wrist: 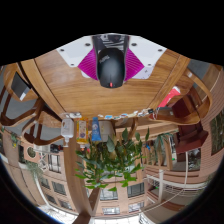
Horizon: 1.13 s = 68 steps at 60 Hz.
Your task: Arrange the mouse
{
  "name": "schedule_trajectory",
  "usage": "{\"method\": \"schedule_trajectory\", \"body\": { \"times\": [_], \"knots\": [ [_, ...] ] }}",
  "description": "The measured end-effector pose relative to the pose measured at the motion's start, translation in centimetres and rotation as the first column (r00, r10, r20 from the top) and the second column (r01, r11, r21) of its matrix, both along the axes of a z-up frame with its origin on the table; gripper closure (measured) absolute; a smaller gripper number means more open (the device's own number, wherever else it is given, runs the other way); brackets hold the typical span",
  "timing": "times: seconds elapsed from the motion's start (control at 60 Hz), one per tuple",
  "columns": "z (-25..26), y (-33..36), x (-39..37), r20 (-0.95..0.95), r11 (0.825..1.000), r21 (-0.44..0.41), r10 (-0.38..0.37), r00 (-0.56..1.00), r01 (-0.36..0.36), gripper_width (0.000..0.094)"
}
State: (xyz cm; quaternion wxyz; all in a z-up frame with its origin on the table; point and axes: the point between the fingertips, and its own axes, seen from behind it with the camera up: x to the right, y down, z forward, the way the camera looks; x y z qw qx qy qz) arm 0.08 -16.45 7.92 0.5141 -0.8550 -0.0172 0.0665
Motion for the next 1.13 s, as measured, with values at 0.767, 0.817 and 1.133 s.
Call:
{"method": "schedule_trajectory", "body": {
  "times": [0.767, 0.817, 1.133],
  "knots": [
    [3.3, -10.8, -1.9, 0.149, 0.998, -0.018, -0.05, 0.988, 0.054, 0.008],
    [3.9, -12.0, -2.0, 0.149, 0.998, -0.014, -0.052, 0.987, 0.055, 0.0082],
    [5.1, -17.1, -2.9, 0.143, 0.999, -0.014, -0.039, 0.989, 0.042, 0.0081]
  ]
}}
